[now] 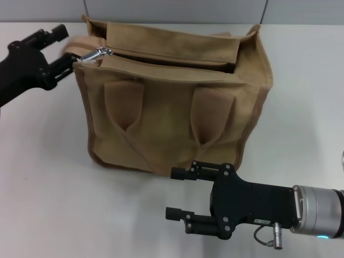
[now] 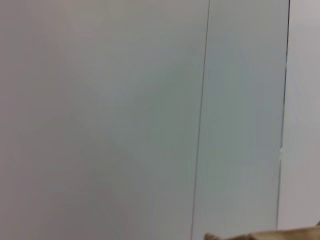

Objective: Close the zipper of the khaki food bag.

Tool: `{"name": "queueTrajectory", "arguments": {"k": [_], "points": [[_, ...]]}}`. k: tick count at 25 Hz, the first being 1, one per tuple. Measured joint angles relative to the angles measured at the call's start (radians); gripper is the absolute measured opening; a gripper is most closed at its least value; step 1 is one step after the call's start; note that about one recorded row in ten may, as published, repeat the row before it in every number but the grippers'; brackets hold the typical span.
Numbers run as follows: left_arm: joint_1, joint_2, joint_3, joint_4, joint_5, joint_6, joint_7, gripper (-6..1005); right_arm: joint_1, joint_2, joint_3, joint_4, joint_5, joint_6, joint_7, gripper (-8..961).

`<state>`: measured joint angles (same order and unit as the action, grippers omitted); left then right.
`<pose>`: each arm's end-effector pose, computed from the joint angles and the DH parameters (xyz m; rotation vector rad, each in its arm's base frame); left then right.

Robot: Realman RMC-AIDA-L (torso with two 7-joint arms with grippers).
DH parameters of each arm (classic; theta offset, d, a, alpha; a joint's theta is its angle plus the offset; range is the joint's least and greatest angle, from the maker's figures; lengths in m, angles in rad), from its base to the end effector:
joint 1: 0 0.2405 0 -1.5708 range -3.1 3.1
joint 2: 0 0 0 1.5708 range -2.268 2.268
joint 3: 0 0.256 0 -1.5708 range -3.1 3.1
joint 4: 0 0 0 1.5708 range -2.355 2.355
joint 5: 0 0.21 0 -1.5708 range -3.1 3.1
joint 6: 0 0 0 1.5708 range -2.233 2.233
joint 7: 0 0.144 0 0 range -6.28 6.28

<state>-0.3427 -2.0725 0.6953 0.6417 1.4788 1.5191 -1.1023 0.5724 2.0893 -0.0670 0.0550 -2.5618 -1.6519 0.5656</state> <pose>-0.2889 0.3155 0.0517 -2.2074 -0.4315 -1.0085 0.2324 0.2326 -0.0992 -2.8083 0.1852 1.2071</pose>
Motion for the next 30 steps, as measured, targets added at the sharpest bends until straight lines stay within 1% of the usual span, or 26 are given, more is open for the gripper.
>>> {"name": "queueTrajectory", "arguments": {"k": [3, 5, 11, 14, 22, 27, 30], "points": [[0.014, 0.001, 0.001, -0.002, -0.019, 0.046, 0.011, 602, -0.003, 0.000, 0.004, 0.000, 0.000, 0.000, -0.006, 667], [0.018, 0.001, 0.003, -0.004, -0.019, 0.052, 0.012, 595, -0.004, 0.000, 0.005, 0.000, 0.000, 0.000, -0.012, 667], [0.021, -0.001, 0.006, -0.017, -0.015, 0.050, 0.013, 577, -0.005, 0.000, 0.004, 0.002, 0.000, 0.000, -0.015, 667], [0.019, 0.001, 0.003, -0.049, -0.017, 0.043, 0.016, 568, -0.005, 0.000, 0.004, 0.002, 0.000, 0.000, -0.015, 667], [0.019, 0.001, 0.000, -0.058, -0.020, 0.020, 0.014, 543, -0.005, 0.001, 0.005, 0.002, 0.000, 0.001, -0.015, 667], [0.019, 0.000, 0.001, -0.059, -0.021, 0.007, 0.014, 298, -0.005, 0.001, 0.014, 0.010, 0.000, 0.001, -0.018, 667], [0.016, -0.002, 0.001, -0.065, -0.023, 0.010, 0.006, 185, -0.009, 0.001, 0.029, 0.021, 0.000, -0.005, -0.021, 667]]}}
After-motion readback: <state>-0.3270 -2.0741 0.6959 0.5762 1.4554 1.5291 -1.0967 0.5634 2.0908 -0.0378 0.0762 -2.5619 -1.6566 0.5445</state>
